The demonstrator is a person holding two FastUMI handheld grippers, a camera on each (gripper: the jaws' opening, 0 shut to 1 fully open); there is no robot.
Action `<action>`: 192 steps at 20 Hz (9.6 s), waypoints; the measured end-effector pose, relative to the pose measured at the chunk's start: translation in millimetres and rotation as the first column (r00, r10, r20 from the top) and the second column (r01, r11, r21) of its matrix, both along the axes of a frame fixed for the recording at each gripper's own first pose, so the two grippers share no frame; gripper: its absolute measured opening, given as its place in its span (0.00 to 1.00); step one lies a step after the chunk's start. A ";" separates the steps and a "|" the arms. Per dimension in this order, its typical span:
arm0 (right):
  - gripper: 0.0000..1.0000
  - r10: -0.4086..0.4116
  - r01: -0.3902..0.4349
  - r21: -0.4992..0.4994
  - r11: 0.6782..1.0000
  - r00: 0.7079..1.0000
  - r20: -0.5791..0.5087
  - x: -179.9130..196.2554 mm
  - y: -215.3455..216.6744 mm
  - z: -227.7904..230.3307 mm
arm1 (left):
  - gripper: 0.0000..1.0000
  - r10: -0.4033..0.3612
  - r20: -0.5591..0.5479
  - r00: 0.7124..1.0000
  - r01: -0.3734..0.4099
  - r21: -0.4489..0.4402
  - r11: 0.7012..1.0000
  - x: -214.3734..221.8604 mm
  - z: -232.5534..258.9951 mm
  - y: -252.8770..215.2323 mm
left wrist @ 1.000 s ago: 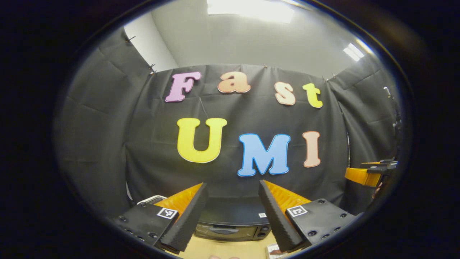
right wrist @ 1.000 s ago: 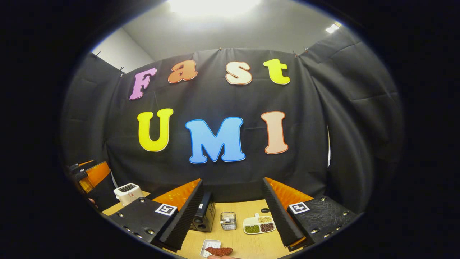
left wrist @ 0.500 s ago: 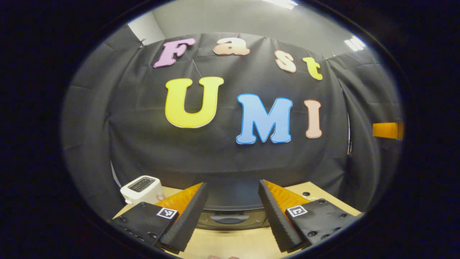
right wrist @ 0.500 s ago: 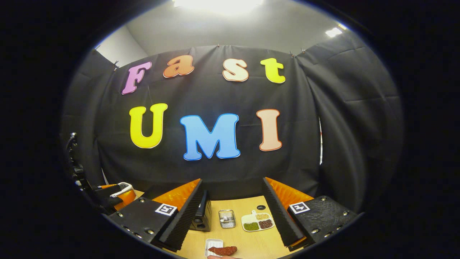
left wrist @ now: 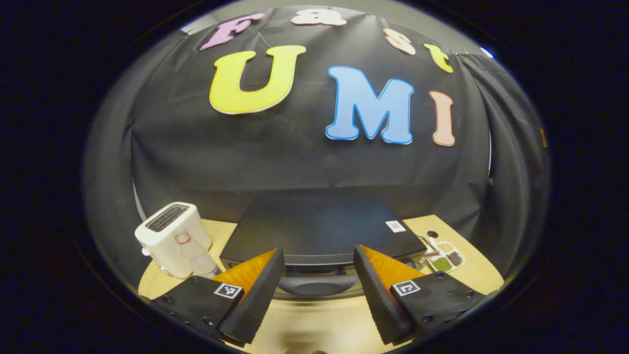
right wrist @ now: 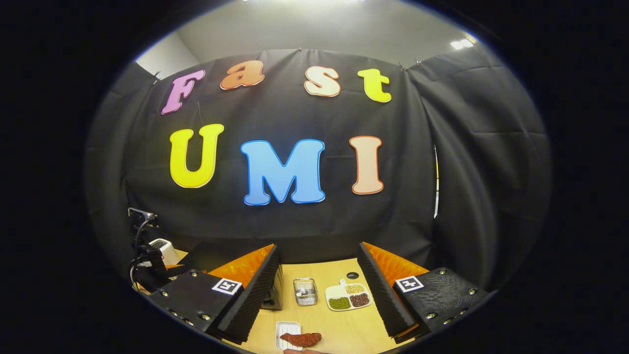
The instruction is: Open the electric oven with the left hand, put the food in, and close the electric oven.
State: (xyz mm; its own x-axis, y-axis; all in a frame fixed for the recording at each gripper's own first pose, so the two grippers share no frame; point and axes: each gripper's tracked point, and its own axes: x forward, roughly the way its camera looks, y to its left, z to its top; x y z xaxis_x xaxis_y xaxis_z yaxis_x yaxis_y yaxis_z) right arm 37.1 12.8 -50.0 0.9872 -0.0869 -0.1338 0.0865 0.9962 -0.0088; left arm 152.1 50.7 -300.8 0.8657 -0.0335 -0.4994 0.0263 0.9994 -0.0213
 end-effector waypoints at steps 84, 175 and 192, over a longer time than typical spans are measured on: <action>0.97 0.265 0.263 0.703 0.660 0.795 -0.546 -42.1 3.3 -361.5 | 0.98 0.173 0.418 0.892 -0.194 0.007 0.981 -134.0 227.8 92.3; 0.86 0.332 0.111 0.684 0.721 0.811 -0.481 116.5 243.5 -329.0 | 0.94 0.126 0.297 0.947 -0.138 0.019 0.990 -127.0 169.2 164.4; 0.96 0.148 -0.146 0.107 0.983 0.989 -0.009 26.0 84.8 -81.1 | 0.98 0.000 0.328 0.945 -0.010 0.030 0.999 -111.1 172.4 64.7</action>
